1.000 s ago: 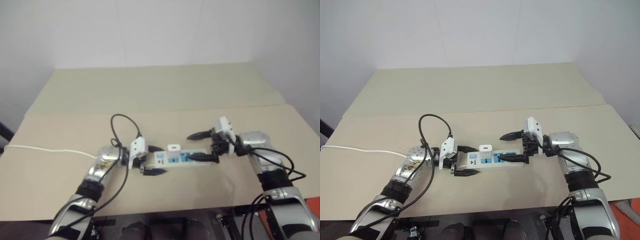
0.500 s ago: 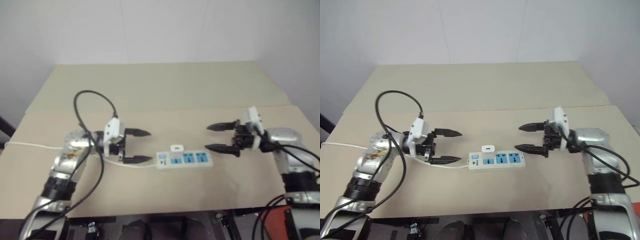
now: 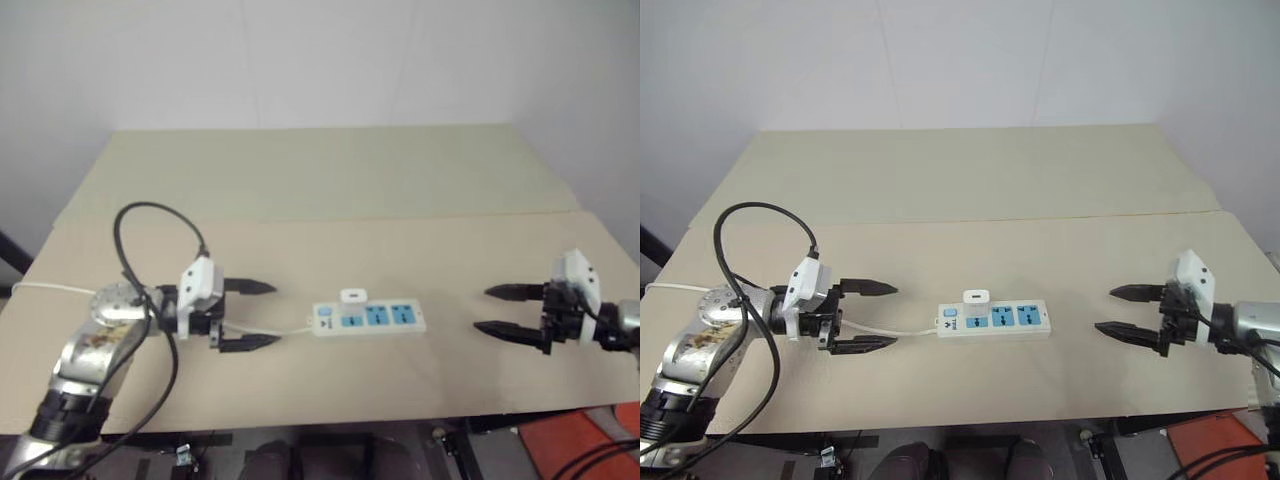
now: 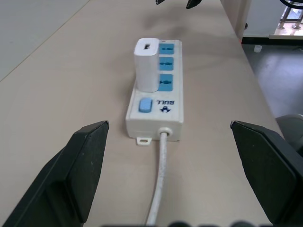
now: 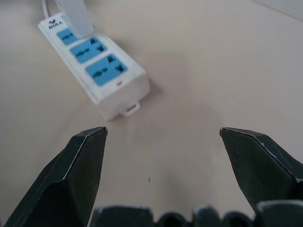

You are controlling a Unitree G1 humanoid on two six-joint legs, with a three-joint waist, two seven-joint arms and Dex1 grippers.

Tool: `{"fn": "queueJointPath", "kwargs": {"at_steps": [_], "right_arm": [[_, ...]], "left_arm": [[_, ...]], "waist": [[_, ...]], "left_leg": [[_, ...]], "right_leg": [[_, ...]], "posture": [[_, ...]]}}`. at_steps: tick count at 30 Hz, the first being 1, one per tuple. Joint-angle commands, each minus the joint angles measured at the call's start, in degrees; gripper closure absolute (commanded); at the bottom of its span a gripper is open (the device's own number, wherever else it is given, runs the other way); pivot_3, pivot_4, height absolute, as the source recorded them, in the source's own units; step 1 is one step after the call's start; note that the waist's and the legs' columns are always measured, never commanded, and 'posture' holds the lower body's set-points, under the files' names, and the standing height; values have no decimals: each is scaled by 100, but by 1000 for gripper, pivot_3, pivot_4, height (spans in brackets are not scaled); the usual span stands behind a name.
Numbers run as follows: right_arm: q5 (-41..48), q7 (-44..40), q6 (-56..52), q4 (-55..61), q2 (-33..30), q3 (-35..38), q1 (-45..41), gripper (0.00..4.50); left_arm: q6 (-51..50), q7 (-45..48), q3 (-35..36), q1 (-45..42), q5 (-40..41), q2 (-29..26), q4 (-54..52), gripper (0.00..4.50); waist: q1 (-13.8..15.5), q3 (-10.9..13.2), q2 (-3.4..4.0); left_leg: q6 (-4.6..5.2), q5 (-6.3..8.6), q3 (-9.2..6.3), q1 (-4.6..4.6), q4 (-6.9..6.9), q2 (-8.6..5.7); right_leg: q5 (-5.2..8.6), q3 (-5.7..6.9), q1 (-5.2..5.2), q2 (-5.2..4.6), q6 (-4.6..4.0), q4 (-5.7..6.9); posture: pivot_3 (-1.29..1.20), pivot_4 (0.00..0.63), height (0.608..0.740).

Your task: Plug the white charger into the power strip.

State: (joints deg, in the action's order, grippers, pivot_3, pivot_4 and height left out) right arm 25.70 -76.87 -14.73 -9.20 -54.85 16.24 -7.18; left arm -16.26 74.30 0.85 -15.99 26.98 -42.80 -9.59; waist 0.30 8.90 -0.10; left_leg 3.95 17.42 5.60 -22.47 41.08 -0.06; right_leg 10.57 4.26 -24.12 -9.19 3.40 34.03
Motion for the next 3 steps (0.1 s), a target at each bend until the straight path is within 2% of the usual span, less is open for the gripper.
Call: {"fn": "queueJointPath", "kwargs": {"at_steps": [1,3], "right_arm": [[222,229,-227,690,-80,534,505,0],[342,393,-430,1038,-70,801,844,0]], "left_arm": [[-72,1,13,-13,97,-74,-181,12],[-100,20,3,-58,139,-49,-169,12]], "waist": [[21,0,0],[30,0,0]], "left_leg": [[0,0,0,3,-2,0],[0,0,3,5,-1,-1]], "right_leg": [[1,-1,1,0,-2,2],[1,-7,1,-2,-2,3]], "posture": [[0,150,740],[0,150,740]]}}
